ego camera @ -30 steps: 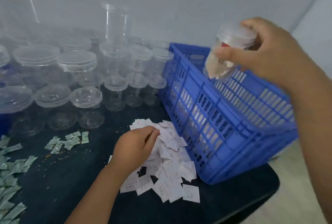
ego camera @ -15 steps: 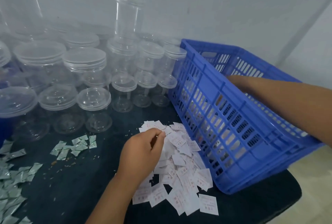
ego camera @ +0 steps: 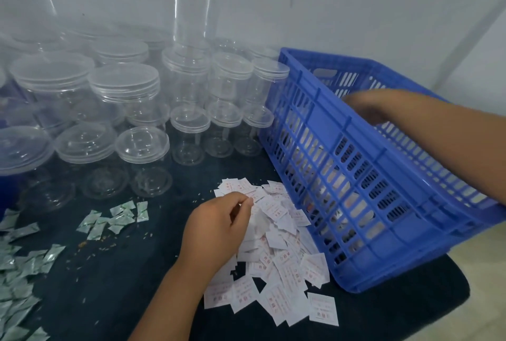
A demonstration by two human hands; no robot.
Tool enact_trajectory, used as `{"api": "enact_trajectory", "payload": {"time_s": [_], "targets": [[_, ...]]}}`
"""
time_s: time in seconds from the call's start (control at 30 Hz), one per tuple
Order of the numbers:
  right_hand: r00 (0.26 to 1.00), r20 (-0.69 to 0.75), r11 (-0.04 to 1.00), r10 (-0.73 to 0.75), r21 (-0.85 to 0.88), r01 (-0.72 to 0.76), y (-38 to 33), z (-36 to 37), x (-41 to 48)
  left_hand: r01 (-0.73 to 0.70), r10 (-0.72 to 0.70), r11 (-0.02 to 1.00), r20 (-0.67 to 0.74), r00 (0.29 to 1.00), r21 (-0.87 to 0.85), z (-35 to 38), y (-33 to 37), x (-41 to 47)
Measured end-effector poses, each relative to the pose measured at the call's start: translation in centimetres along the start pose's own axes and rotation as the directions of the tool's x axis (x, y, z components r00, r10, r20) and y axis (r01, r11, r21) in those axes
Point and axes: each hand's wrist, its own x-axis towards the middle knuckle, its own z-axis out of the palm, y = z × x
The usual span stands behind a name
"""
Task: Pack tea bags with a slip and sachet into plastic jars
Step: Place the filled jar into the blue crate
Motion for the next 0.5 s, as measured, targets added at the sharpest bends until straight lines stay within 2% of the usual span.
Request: {"api": "enact_trajectory", "payload": {"time_s": [0.07,0.1,0.17,0.2,0.27,0.33,0.4,0.5], "targets": [[0.983,-0.164,0.984,-0.079,-0.172,0.051,-1.0,-3.0,-1.3,-0.008,0.008,1.000,-0.013,1.000,-0.002,0.0,0.1,0.0],[0.970,-0.221,0.985,-0.098,-0.160,0.063,-1.8,-4.4,-3.1,-0.012,0.012,1.000,-0.018,1.000,0.001,0.0,0.2,0.0],[0.908,-0.348,0.947,-0.233,-0.293,0.130,-3.0,-6.4,-7.1,-0.013,0.013,1.000,-0.019,1.000,0.018,0.0,0.5,0.0],[0.872,-0.406,0.943,-0.272,-0.293,0.157,-3.3,-6.6,-9.5,-0.014,0.015,1.000,-0.020,1.000,0.024,-0.1,0.6,0.0],[0.801,-0.482,0.933,-0.354,-0.233,0.273,-3.9,-5.3,-14.1,-0.025,0.025,0.999,-0.024,0.999,0.026,-0.2,0.9,-0.1],[0.759,-0.481,0.890,-0.440,-0.121,0.439,-5.0,-2.3,-18.1,-0.031,0.032,0.998,-0.012,0.999,0.052,-0.7,1.5,-0.4],[0.747,-0.434,0.837,-0.504,-0.032,0.546,-6.1,2.1,-20.8,-0.032,0.032,0.996,-0.008,0.999,0.086,-1.5,2.0,-0.5],[0.755,-0.416,0.790,-0.506,0.128,0.600,-7.1,10.1,-21.3,0.004,0.001,0.996,-0.050,0.999,0.089,-3.5,2.4,-1.1]]}}
